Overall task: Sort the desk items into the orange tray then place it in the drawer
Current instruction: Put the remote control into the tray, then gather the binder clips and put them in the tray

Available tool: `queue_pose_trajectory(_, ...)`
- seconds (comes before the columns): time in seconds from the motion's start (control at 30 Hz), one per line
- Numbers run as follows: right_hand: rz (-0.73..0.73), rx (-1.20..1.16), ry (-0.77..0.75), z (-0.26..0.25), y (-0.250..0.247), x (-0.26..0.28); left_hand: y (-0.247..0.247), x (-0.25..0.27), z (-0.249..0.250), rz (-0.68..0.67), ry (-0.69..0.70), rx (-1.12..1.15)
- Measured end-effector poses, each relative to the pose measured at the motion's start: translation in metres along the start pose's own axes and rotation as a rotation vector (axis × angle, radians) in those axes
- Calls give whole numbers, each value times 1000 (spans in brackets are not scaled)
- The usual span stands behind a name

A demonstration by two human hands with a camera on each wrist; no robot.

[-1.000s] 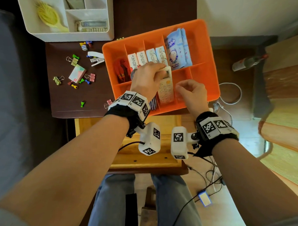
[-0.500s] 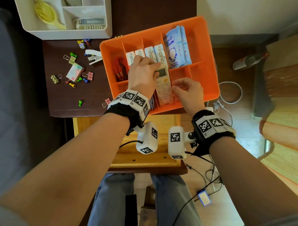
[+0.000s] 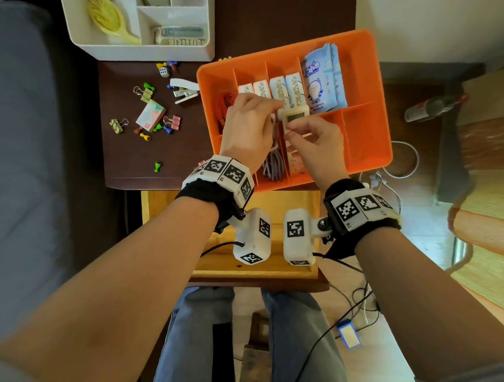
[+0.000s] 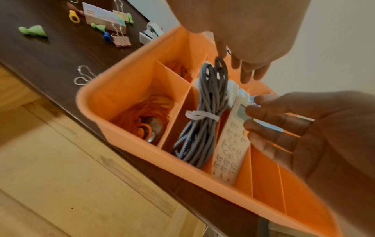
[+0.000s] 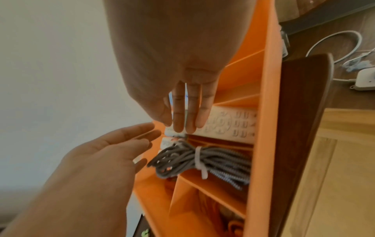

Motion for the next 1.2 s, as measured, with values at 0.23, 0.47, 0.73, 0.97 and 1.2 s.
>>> queue_pose_trajectory(0.23,-83,-62,-37,-26,51,25,-54,14,-54,189,-136,46)
queue_pose_trajectory(0.47,-158,-8,-69,-24,101,46,-68,45,-142,48,-497,-39)
queue_pose_trajectory(0.73,-126,87,-103,-14,116,47,-34,79,-180,-173,-668,-34)
queue_pose_trajectory(0.97,-109,103,-69,-12,115,45,-36,75,-178,-136,-616,27)
queue_pose_trajectory(1.2,-80,-1,-34,-28,114,42,-66,55,-166,76,-577,289)
Point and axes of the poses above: each hand's wrist, its own x-axis away from the middle knuckle, its own y-axis out of the palm, z = x × y, the point moved 9 cm from there along -x, towards the middle knuckle, and after that the axes turned 11 degrees about z, right-handed, at the moved point
